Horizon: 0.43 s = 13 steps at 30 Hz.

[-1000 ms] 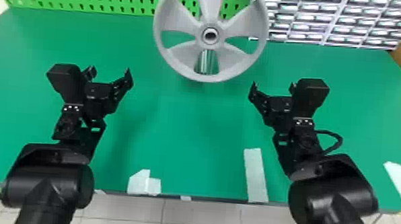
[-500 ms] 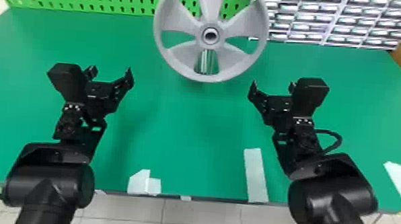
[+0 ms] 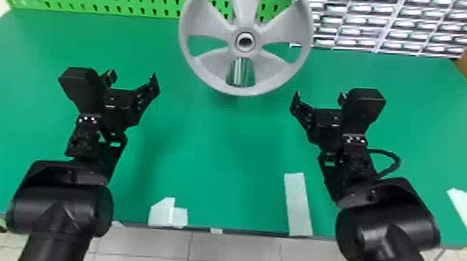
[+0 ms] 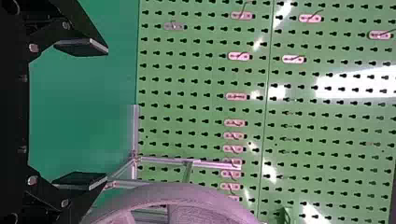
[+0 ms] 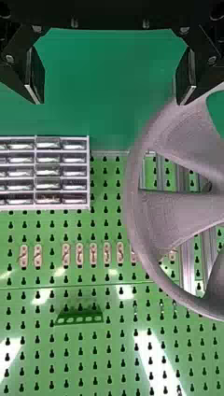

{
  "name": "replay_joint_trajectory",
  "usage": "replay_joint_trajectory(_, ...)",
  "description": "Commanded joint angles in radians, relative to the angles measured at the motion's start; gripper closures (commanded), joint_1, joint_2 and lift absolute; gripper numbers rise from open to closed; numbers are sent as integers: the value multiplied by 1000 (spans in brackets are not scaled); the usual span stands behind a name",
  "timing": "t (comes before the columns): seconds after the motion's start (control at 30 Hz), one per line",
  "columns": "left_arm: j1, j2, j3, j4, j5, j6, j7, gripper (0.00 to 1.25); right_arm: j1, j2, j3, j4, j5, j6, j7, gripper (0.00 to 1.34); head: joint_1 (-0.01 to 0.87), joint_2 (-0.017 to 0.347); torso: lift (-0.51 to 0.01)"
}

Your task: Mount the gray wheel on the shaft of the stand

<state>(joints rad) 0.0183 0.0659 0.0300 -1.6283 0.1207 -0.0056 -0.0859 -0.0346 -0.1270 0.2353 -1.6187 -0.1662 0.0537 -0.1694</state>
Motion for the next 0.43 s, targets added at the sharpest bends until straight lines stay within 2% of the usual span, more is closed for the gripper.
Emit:
replay_joint_trajectory(0.0,-1,0,-5,7,-1,1,2,314,5,-3,-8,-3,0,2,4,223,865,52,-101)
replay_joint_trajectory(0.4,0,0,-5,7,7,-1,2,314,9,-2,-10,-3,0,2,7,223,865,52,-101)
